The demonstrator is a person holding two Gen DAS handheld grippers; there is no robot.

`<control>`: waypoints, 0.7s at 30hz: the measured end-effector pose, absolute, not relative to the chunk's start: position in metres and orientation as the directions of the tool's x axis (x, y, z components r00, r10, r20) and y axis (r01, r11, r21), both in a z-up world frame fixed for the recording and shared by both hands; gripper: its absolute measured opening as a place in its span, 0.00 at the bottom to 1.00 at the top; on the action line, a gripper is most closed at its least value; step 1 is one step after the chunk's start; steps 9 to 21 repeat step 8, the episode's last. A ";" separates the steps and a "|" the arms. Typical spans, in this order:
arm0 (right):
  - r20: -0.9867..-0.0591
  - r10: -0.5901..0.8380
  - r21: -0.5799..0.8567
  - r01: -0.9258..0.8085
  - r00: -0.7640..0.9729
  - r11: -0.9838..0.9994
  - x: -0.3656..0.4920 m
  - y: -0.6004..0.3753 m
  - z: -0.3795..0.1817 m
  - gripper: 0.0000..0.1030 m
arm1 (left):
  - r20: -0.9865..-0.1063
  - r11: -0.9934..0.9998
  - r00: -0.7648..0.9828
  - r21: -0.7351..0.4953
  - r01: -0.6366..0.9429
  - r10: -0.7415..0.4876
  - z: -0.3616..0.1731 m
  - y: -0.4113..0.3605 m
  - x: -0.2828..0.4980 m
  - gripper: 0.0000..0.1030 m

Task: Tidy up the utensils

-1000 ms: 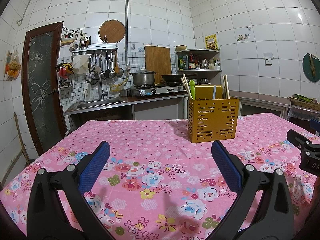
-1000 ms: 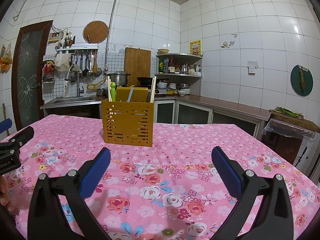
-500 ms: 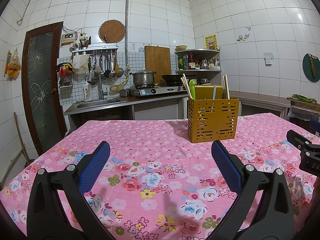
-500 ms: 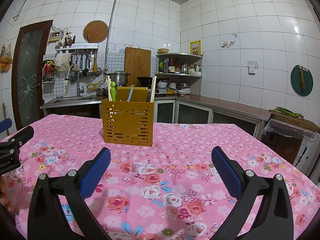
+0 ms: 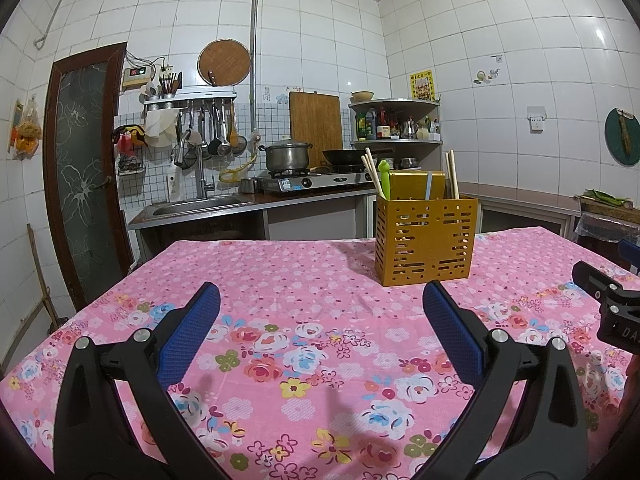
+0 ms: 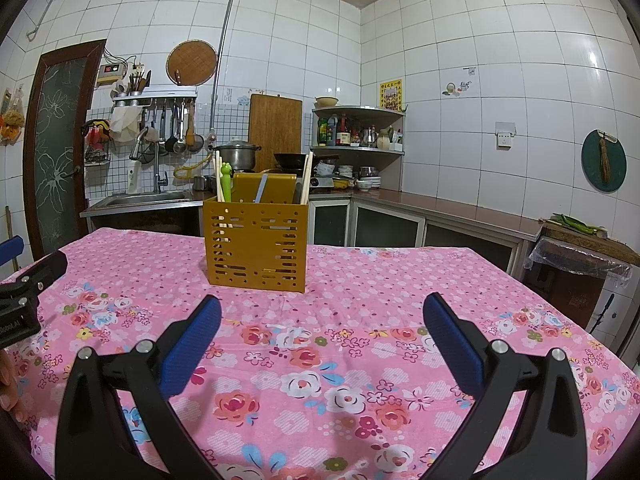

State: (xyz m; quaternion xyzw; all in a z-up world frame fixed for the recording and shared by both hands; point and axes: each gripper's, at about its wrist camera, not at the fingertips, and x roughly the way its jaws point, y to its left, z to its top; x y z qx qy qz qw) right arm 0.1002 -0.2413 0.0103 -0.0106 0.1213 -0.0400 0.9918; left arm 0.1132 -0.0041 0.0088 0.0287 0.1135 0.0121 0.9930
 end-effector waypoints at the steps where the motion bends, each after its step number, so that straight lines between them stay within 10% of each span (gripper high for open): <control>1: -0.240 -0.082 -0.031 0.077 0.967 0.997 0.101 -0.241 0.011 0.96 | -0.225 0.998 0.974 0.058 -0.016 0.029 0.009 -0.004 0.113 0.95; 21: -0.241 -0.082 -0.031 0.076 0.967 0.997 0.100 -0.241 0.009 0.96 | -0.214 0.998 0.976 0.063 -0.016 0.029 0.011 -0.006 0.111 0.95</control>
